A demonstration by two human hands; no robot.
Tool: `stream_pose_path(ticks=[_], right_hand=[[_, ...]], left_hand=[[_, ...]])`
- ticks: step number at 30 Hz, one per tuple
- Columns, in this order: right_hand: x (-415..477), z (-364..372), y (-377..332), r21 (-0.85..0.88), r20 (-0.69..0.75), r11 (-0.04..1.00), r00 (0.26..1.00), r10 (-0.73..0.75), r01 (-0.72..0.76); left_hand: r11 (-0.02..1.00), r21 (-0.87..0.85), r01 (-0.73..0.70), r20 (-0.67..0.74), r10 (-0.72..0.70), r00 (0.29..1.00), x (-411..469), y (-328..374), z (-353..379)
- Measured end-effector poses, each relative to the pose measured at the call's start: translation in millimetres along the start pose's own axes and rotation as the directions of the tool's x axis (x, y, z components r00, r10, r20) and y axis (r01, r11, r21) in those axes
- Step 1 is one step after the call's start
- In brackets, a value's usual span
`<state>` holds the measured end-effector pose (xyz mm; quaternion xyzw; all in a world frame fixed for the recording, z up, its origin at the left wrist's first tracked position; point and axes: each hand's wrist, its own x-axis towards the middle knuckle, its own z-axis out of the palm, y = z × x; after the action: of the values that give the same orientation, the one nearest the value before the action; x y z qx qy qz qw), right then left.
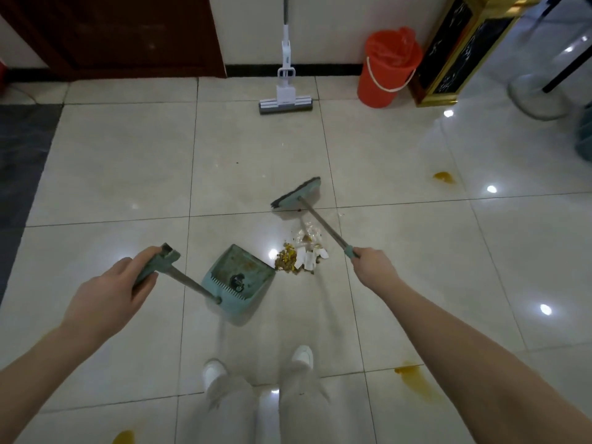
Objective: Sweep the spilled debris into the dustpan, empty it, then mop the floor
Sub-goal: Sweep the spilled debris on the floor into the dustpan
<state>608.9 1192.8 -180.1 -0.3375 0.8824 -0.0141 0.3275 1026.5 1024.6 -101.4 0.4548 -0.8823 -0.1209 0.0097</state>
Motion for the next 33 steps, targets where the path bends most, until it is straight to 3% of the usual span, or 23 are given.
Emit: stream_pose_path(ticks=[6, 10, 15, 22, 28, 33], right_hand=[[6.6, 46.0, -32.2, 0.005, 0.071, 0.988, 0.986, 0.151, -0.152], [-40.2, 82.4, -43.7, 0.011, 0.066, 0.964, 0.963, 0.263, -0.264], [-108.2, 116.8, -83.2, 0.042, 0.103, 0.949, 0.946, 0.308, -0.313], [-114.9, 105.4, -127.7, 0.287, -0.002, 0.874, 0.913, 0.409, -0.391], [-90.7, 89.7, -133.4, 0.418, -0.056, 0.803, 0.870, 0.490, -0.425], [-51.8, 74.1, -142.1, 0.487, -0.043, 0.721, 0.811, 0.584, -0.493]], left_hand=[[0.998, 0.026, -0.049, 0.046, 0.047, 0.998, 35.1, -31.1, -4.4], [0.985, 0.007, -0.173, 0.085, 0.171, 0.981, 61.0, -54.2, -8.0], [0.915, 0.008, -0.403, 0.170, 0.396, 0.902, 94.4, -99.4, -24.0], [0.831, 0.001, -0.556, 0.184, 0.546, 0.817, 162.8, -137.8, -48.4], [0.726, 0.033, -0.687, 0.232, 0.663, 0.712, 236.3, -122.6, -49.7], [0.683, 0.033, -0.729, 0.259, 0.699, 0.666, 278.8, -101.8, -40.9]])
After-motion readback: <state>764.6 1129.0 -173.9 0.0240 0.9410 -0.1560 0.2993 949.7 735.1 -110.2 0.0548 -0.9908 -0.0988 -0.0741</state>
